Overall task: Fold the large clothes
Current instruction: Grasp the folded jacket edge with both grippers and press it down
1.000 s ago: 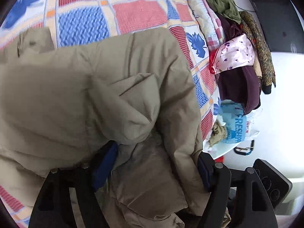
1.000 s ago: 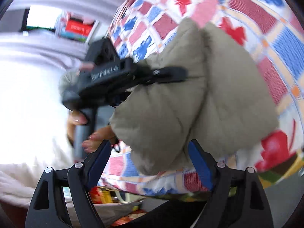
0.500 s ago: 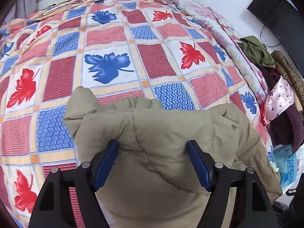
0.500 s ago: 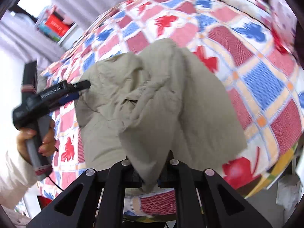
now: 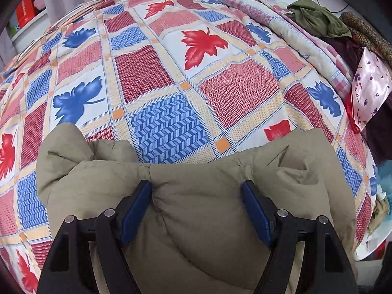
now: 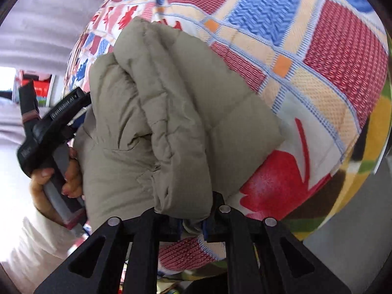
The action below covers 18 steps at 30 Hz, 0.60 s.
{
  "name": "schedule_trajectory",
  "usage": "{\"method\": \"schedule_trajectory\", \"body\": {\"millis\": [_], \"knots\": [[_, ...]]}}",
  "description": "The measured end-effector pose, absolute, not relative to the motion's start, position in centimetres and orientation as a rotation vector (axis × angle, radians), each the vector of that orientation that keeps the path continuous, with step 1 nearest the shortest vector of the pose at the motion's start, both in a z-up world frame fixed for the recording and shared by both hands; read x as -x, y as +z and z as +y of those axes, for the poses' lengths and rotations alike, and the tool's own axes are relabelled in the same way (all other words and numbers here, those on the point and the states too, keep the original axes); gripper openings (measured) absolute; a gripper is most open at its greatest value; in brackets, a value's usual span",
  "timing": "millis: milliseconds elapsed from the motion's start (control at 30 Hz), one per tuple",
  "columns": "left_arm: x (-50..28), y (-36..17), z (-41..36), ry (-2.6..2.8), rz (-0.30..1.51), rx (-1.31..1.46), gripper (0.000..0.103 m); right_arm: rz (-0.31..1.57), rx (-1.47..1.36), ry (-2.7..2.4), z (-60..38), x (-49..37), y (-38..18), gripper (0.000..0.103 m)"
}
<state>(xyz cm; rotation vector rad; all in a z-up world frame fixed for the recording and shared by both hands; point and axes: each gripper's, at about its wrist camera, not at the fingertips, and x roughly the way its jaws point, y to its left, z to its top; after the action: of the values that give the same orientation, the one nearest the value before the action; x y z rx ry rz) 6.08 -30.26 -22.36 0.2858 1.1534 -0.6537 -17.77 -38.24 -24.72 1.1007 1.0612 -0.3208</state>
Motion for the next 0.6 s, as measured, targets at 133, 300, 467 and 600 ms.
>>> {"method": "schedule_trajectory", "body": {"millis": [133, 300, 467, 600], "knots": [[-6.5, -22.7, -29.9, -0.65, 1.172, -0.265, 0.076, 1.061, -1.004, -0.34, -39.6, 18.6, -21.4, 0.023], [-6.4, -22.8, -30.0, -0.643, 1.172, -0.279, 0.076, 0.985, -0.86, -0.339, -41.1, 17.5, -17.2, 0.024], [-6.4, -22.8, -30.2, -0.629, 1.172, -0.283, 0.076, 1.004, -0.747, -0.212, -40.4, 13.4, -17.0, 0.024], [-6.3, -23.0, -30.5, -0.626, 1.174, -0.283, 0.082, 1.139, -0.562, -0.224, -38.0, 10.2, -19.6, 0.024]]}}
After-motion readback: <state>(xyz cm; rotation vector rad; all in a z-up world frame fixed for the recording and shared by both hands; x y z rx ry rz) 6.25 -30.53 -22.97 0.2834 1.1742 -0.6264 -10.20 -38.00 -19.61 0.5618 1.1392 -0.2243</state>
